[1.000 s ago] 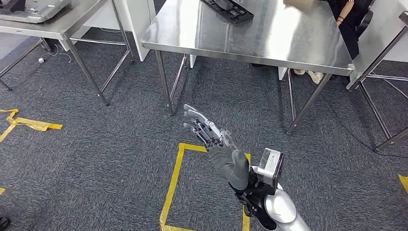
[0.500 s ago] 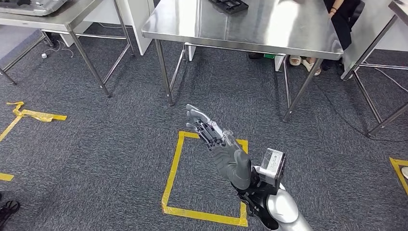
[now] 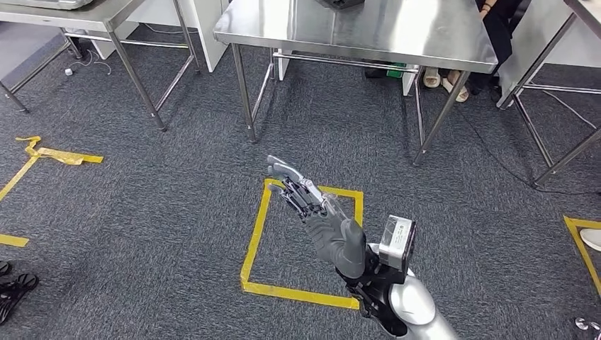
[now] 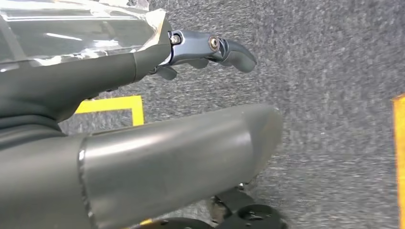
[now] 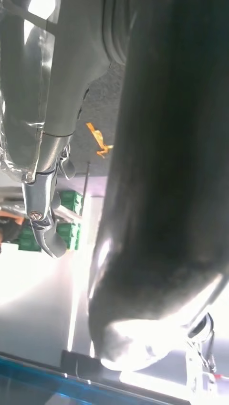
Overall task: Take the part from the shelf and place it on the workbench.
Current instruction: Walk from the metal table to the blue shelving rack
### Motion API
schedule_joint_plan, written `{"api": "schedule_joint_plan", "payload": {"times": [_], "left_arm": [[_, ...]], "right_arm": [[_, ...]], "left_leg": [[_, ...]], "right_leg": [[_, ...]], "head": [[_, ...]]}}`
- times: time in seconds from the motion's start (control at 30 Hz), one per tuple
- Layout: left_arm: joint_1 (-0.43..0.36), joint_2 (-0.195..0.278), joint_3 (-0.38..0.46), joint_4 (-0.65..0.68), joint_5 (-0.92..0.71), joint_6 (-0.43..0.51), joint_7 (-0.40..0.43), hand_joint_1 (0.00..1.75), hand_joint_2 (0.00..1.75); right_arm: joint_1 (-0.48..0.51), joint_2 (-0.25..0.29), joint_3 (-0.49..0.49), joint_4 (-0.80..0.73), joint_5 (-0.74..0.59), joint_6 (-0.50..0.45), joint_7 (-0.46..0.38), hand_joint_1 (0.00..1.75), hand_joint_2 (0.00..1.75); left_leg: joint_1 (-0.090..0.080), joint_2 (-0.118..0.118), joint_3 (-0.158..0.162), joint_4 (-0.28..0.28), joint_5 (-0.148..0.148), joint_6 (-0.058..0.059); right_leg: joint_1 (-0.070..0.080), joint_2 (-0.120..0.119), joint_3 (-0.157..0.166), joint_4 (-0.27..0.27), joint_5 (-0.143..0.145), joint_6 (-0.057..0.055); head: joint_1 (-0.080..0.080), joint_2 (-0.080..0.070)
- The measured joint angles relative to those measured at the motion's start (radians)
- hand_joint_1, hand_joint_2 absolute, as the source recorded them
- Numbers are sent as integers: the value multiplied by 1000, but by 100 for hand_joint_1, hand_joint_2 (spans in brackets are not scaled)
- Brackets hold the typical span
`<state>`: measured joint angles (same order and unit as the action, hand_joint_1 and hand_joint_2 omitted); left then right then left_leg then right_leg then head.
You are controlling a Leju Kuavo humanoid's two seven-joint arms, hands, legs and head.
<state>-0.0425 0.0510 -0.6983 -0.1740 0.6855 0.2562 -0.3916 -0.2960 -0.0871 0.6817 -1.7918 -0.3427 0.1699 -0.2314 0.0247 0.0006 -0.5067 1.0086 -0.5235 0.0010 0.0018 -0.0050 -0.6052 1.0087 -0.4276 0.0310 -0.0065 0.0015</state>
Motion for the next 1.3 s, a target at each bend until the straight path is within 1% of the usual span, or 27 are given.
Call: {"api": "schedule_joint_plan", "payload": {"times": [0.03,0.1,0.17,0.2,0.23,0.27,0.33,0.37,0.4,0.43,0.47,0.53,0.6,0.67,0.73,0.77,0.8,0.83,0.9,0.97,1.03,1.07,1.13,1.2,1.23,1.27,1.3], "left_arm": [[1,-1,0,0,-1,0,0,0,0],[3,-1,0,0,-1,1,1,0,0],[3,0,0,0,-2,3,1,0,0],[3,0,0,0,-3,4,1,0,0],[4,-1,0,0,-3,5,1,0,0],[4,-1,0,0,-4,5,1,0,0],[4,-2,-2,0,-5,7,1,0,0],[4,-2,-2,0,-6,7,1,0,0],[4,-2,-4,0,-6,8,1,0,0],[4,-2,-5,0,-6,8,1,0,0],[4,-2,-5,0,-7,8,1,0,0],[3,-2,-6,0,-7,9,2,0,0],[1,-2,-8,-1,-11,9,3,0,0],[3,-1,-9,-1,-14,9,7,0,0],[7,-1,-11,-1,-15,9,11,0,0],[9,0,-12,-1,-15,9,12,0,0],[10,0,-13,-1,-15,9,12,0,0],[10,0,-14,-1,-15,9,12,0,0],[10,1,-15,-1,-15,9,12,0,0],[10,1,-15,-1,-15,10,12,0,0],[9,0,-15,-1,-16,10,12,0,0],[9,0,-15,-1,-16,10,12,0,0],[8,0,-16,-1,-16,9,11,0,0],[9,0,-18,-2,-18,9,12,0,0],[10,0,-20,-2,-18,9,12,0,0],[10,0,-22,-2,-19,9,13,0,0],[10,0,-24,-2,-20,9,14,0,0]], "right_arm": [[0,0,1,0,-1,0,0,0,0],[-1,-1,4,0,-1,0,0,0,0],[1,-2,6,1,-1,0,1,0,0],[2,-2,7,2,-1,0,1,0,0],[2,-3,7,3,-1,0,1,0,0],[3,-4,8,4,-1,0,1,0,0],[2,-5,8,5,-1,2,1,0,0],[0,-4,8,5,-1,3,1,0,0],[-1,-4,8,5,-1,4,1,0,0],[-2,-4,8,5,0,6,1,0,0],[-2,-4,9,5,0,7,1,0,0],[0,-6,9,5,1,8,1,0,0],[0,-6,9,5,2,9,1,0,0],[-1,-5,9,5,3,9,2,0,0],[1,-4,10,6,4,9,2,0,0],[2,-4,10,6,4,9,2,0,0],[3,-4,10,6,4,9,2,0,0],[3,-4,10,6,4,9,2,0,0],[2,-4,11,6,4,10,3,0,0],[0,-4,11,6,4,11,3,0,0],[0,-4,11,6,4,12,3,0,0],[1,-4,11,6,3,13,3,0,0],[0,-6,10,6,3,14,3,0,0],[1,-6,10,6,3,15,3,0,0],[3,-7,9,6,4,14,3,0,0],[5,-8,9,6,5,14,3,0,0],[7,-9,9,6,7,13,3,0,0]], "left_leg": [[0,6,-5,-3,7,11],[2,22,-17,-7,22,29],[0,35,-33,-6,34,35],[-1,43,-40,-6,39,34],[-1,51,-46,-6,44,33],[-1,59,-50,-5,47,31],[-1,76,-53,-5,52,25],[-3,85,-54,-4,54,20],[-6,94,-55,-3,56,15],[-9,101,-56,-3,58,10],[-11,108,-57,-3,59,5],[-8,117,-57,-3,61,-3],[-2,81,-68,25,35,-14],[0,22,-111,129,-34,-18],[0,0,-163,254,-91,-18],[1,-2,-174,280,-94,-18],[2,-3,-167,270,-79,-18],[3,-7,-142,224,-48,-18],[9,-38,-75,96,8,-17],[10,-63,-46,30,22,-13],[3,-53,-49,24,22,-1],[3,-43,-49,21,26,6],[5,-23,-50,13,34,19],[4,-1,-52,11,37,25],[3,10,-54,11,37,26],[3,20,-55,11,37,26],[3,30,-56,11,37,26]], "right_leg": [[-1,2,-11,10,-3,5],[-4,4,-50,86,-47,5],[-7,5,-104,217,-109,3],[-9,4,-119,266,-127,6],[-11,4,-119,285,-133,12],[-14,2,-96,260,-125,20],[-16,-26,-4,123,-90,35],[-13,-41,40,52,-75,35],[-10,-52,67,7,-65,31],[-6,-55,76,-14,-62,24],[-3,-48,74,-16,-60,17],[-6,-33,67,-16,-55,6],[-15,-17,64,-19,-46,-11],[-18,-3,60,-21,-39,-27],[-14,14,53,-20,-34,-35],[-12,24,51,-20,-32,-36],[-12,34,49,-18,-30,-36],[-12,44,48,-16,-29,-36],[-10,62,42,-4,-31,-31],[-6,78,28,7,-30,-19],[-8,95,15,7,-22,-3],[-10,96,9,9,-22,3],[-9,66,-22,61,-48,6],[-8,28,-82,185,-103,2],[-10,23,-111,247,-124,3],[-12,19,-126,284,-133,7],[-14,16,-122,281,-127,14]], "head": [[1,0],[5,0],[8,0],[8,0],[9,0],[9,0],[9,0],[10,0],[10,0],[10,0],[10,0],[10,0],[8,0],[5,0],[4,0],[4,0],[4,0],[4,0],[4,0],[5,0],[7,0],[6,0],[11,0],[16,0],[17,0],[17,0],[17,0]]}}
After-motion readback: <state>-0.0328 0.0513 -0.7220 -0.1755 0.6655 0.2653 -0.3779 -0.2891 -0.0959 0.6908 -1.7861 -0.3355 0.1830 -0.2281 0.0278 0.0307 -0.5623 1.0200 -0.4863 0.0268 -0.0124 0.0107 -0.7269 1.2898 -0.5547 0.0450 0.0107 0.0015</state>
